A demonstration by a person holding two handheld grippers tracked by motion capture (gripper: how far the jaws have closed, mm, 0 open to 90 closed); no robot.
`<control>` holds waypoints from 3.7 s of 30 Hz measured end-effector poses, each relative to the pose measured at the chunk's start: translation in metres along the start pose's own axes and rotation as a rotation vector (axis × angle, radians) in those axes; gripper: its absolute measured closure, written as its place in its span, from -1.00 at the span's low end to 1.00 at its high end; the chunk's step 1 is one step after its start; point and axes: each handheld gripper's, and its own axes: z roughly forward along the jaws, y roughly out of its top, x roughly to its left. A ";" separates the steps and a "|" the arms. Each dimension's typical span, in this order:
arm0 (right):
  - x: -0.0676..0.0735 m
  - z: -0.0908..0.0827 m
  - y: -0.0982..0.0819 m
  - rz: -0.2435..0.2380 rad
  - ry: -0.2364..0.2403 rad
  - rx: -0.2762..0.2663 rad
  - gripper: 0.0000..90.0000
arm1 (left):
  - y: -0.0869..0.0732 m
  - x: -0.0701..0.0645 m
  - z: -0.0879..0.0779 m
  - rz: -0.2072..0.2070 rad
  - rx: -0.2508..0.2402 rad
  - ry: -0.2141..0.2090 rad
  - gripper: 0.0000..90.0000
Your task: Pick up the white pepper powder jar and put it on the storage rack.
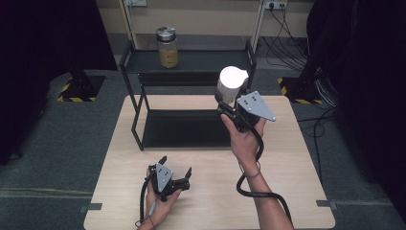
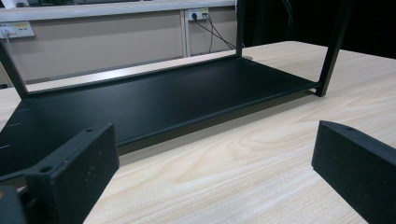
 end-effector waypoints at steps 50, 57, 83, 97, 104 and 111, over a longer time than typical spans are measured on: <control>-0.024 0.085 0.078 -0.004 -0.045 0.085 -0.31 | 0.000 0.001 0.000 0.000 0.001 -0.002 -1.00; -0.028 0.107 0.086 0.009 -0.053 0.157 -0.31 | 0.000 0.001 0.000 -0.007 0.002 -0.001 -1.00; -0.049 0.133 0.086 0.136 -0.037 0.235 -0.31 | 0.000 -0.001 0.001 0.003 0.000 0.003 -1.00; -0.046 0.134 0.084 0.134 -0.046 0.227 -0.31 | 0.000 -0.001 0.001 0.002 0.000 0.003 -1.00; -0.046 0.133 0.082 0.136 -0.048 0.219 -0.32 | 0.000 -0.001 0.001 0.003 0.001 0.002 -1.00; -0.044 0.131 0.083 0.139 -0.046 0.216 -0.73 | 0.000 -0.001 0.001 0.002 0.000 0.001 -1.00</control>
